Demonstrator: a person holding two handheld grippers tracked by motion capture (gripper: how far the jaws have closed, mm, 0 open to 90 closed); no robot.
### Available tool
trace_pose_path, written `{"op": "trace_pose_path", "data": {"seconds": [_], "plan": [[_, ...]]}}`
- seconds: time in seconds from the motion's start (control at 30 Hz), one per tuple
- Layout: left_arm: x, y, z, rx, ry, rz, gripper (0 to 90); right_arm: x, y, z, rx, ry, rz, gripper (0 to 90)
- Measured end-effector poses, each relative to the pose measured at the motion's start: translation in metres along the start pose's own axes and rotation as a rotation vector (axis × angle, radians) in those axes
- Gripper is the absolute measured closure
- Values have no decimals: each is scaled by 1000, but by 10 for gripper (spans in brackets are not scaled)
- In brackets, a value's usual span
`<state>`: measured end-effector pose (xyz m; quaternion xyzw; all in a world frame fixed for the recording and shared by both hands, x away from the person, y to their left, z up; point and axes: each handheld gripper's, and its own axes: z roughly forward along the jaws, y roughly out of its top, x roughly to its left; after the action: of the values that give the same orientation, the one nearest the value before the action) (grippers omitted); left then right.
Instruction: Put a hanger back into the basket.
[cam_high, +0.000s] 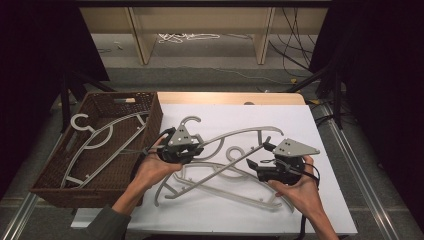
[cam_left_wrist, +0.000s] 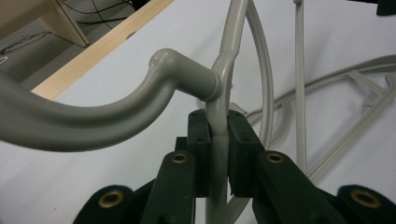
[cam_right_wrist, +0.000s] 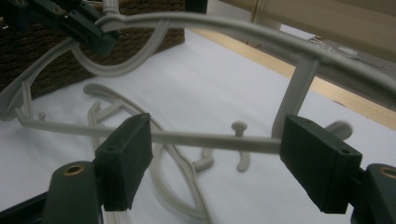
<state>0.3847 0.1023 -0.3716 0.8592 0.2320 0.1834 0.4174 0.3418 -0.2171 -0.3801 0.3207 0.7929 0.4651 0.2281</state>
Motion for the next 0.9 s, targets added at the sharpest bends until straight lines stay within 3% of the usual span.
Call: {"op": "trace_pose_path", "data": {"seconds": [0.17, 0.23, 0.27, 0.5, 0.6, 0.7, 0.73, 0.87, 0.9], "plan": [[1, 0, -10, -19, -3, -37, 816, 2, -9, 2, -7, 5, 25, 241], [2, 0, -15, -21, -6, -29, 816, 2, -12, 3, -26, -2, 18, 234], [1, 0, -17, -28, -7, -48, 816, 3, -13, 3, -19, 5, 28, 230], [2, -1, -31, -47, -7, -59, 816, 5, -22, 5, -24, 10, 48, 225], [1, 1, -37, -67, -14, -87, 816, 5, -24, 6, -33, 18, 56, 220], [1, 5, -44, -73, -17, -88, 816, 5, -26, 7, -41, 13, 50, 218], [1, 6, -48, -67, -19, -71, 816, 6, -27, 7, -32, 12, 51, 216], [1, 11, -56, -78, -28, -96, 816, 7, -28, 8, -33, 20, 53, 215], [3, 12, -58, -77, -27, -80, 816, 7, -29, 9, -29, 22, 47, 215]]}}
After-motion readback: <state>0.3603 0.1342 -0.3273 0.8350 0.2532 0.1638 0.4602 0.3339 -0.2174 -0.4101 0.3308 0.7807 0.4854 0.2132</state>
